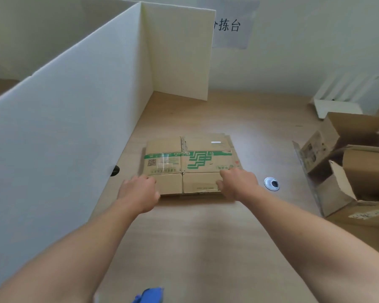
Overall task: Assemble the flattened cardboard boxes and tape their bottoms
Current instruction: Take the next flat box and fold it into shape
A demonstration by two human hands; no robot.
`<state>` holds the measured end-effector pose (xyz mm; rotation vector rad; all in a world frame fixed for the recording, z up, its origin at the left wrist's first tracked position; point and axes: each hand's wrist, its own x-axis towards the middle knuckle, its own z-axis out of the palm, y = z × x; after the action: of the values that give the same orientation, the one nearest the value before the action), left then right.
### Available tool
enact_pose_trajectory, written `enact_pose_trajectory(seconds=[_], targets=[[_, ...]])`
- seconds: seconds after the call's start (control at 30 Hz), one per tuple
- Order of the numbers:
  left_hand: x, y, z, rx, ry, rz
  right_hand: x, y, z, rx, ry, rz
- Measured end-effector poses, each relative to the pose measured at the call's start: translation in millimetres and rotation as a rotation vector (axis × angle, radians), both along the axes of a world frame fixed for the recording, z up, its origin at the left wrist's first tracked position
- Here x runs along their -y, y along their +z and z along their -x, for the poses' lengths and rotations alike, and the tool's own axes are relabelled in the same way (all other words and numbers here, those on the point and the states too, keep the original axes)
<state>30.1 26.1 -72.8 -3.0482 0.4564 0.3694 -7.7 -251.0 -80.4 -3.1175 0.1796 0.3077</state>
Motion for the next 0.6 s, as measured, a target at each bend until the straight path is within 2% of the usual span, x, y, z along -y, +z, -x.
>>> enact_pose_trajectory(seconds=[0.2, 0.33, 0.5, 0.6], targets=[[-13.0, -33.6, -75.6, -0.012, -0.022, -0.002, -2.9, -21.6, -60.0, 0.013, -0.119, -0.009], [-11.5, -59.1, -100.1, -0.03, 0.008, 0.033, 10.7, -42.1, -79.5, 0.051, -0.407, -0.222], [1.4, -79.9, -105.0, -0.106, 0.252, 0.307, 15.7, -65.1, -89.0, 0.079, -0.654, -0.414], [14.7, -81.8, -98.8, -0.144, 0.387, 0.508, 16.3, -65.0, -91.5, 0.191, -0.778, -0.602]])
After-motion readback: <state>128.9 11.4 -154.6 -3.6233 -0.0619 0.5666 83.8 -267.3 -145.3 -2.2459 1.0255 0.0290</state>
